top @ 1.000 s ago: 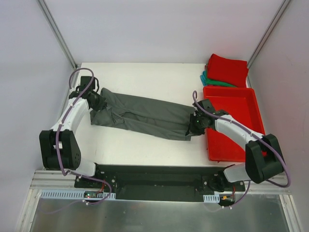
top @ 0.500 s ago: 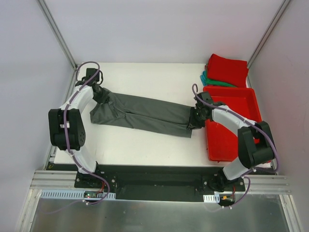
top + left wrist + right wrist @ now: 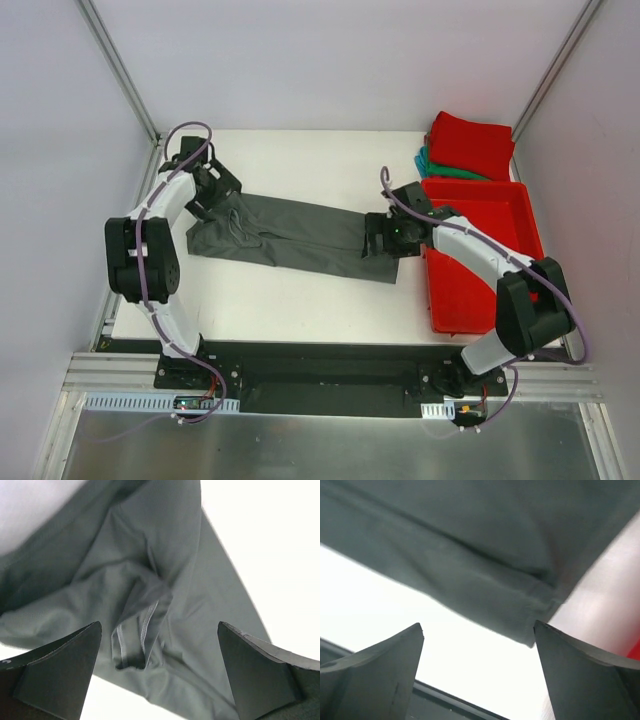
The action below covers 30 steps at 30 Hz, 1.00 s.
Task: Fold and stack the t-shirts
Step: Fold the other side of the tshirt into a rectangle
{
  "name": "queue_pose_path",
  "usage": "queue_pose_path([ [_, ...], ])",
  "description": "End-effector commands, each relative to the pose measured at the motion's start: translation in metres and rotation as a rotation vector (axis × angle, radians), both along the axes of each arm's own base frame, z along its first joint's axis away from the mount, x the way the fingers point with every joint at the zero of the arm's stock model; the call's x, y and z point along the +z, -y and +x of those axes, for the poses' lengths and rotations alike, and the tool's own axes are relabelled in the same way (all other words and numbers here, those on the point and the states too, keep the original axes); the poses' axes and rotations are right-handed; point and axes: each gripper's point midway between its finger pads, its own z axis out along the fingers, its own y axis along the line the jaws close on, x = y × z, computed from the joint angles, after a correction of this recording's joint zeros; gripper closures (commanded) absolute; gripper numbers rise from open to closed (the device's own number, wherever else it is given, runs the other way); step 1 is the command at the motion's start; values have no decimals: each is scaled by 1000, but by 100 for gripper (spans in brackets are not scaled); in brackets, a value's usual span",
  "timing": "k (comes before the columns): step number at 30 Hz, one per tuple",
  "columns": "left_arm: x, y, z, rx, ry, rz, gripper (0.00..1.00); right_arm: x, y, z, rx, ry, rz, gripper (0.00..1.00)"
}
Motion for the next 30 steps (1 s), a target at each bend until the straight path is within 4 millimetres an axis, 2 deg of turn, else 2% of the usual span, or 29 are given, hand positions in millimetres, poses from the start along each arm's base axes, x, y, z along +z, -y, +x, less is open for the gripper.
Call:
queue_pose_path([
  [1,16,26,-38,-117,6,-26,1,28,-26,-13,140,87,38,4],
  [5,4,37,-65,-140,-31,-18,1,22,-44,-19,179,74,77,4],
  [9,-8,43,-73,-159,-62,-12,1,7,-52,-14,190,40,82,4],
  [13,-23,56,-76,-192,-108,-49,1,-13,-45,-3,148,16,15,4],
  [15,-25,66,-73,-223,-110,-73,1,-22,-37,1,108,-9,-13,4],
  [19,-33,83,-69,-273,-127,-73,1,-39,-21,1,46,-58,-32,4],
  [23,-35,87,-51,-269,-120,-76,1,-44,-14,-1,30,-73,-25,4],
  [30,4,95,11,-282,25,-51,1,-51,-8,-5,20,-88,-37,4],
])
